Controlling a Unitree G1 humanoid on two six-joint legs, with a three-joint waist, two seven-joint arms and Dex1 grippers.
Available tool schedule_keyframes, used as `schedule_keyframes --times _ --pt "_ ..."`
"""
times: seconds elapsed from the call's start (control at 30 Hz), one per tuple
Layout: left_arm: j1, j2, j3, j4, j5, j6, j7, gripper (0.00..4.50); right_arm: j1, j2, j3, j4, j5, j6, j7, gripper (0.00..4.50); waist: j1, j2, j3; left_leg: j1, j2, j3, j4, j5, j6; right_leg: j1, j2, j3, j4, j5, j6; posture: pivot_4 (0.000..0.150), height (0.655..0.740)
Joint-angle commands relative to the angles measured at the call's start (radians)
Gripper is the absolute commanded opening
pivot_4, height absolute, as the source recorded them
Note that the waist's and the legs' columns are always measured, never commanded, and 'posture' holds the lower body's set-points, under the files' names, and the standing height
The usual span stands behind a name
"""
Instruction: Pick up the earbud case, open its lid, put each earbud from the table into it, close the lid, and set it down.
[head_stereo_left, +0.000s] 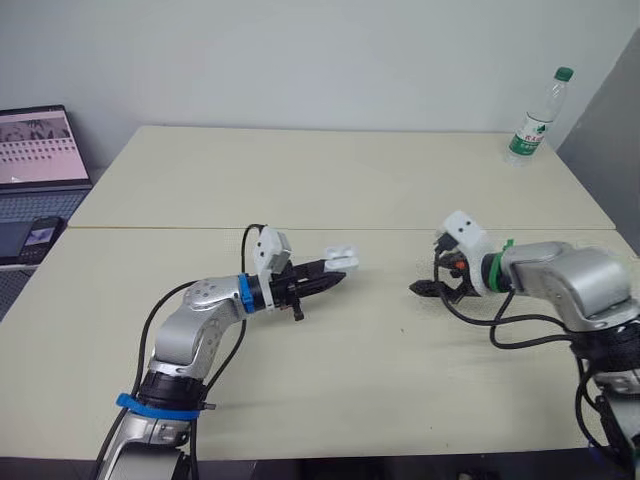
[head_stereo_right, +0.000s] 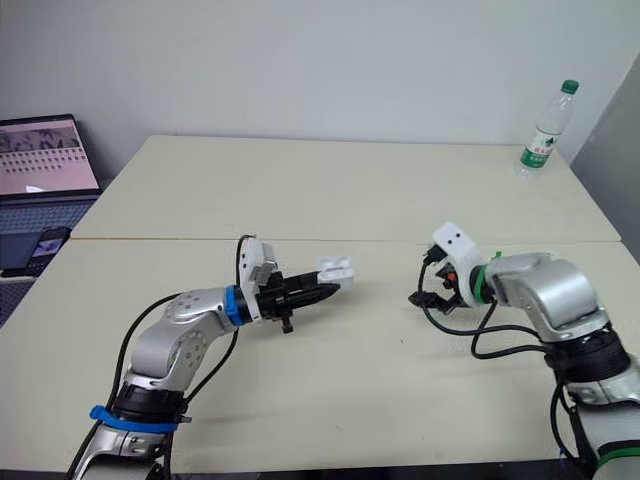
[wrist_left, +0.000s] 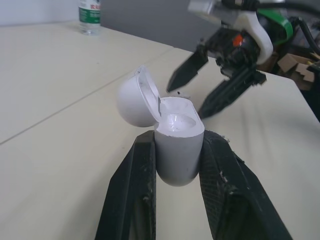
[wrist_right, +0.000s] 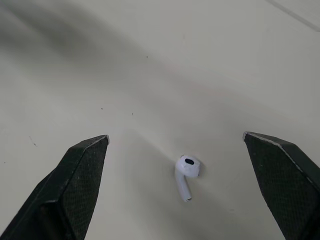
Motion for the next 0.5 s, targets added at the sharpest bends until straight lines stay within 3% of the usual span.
schedule_keyframes --times 0.03,0.47,0.5 --pt "0.005 0.003 0.035 -0.081 -0.009 -0.012 0.054 0.81 0.002 0.031 -0.023 0.004 -0.028 0.033 -0.057 4.5 0.0 0.0 0.0 0.0 0.0 0.0 0.0 0.0 0.0 0.0 0.0 0.0 0.0 0.0 0.0 0.15 0.7362" --pt "0.018 0.019 0.035 -0.15 -0.013 0.015 0.113 0.81 0.049 0.048 0.041 0.025 -0.114 -0.033 -0.077 4.5 -0.001 0.0 0.0 0.0 0.0 0.001 0.0 0.0 0.0 0.0 0.0 -0.001 0.0 0.0 0.0 0.15 0.7362" --pt "0.017 0.02 0.034 -0.151 -0.012 0.016 0.114 0.81 0.055 0.05 0.042 0.026 -0.119 -0.038 -0.076 4.33 -0.001 0.0 0.0 0.0 0.0 0.001 0.0 0.0 0.0 0.0 0.0 -0.001 0.0 0.0 0.0 0.15 0.7362"
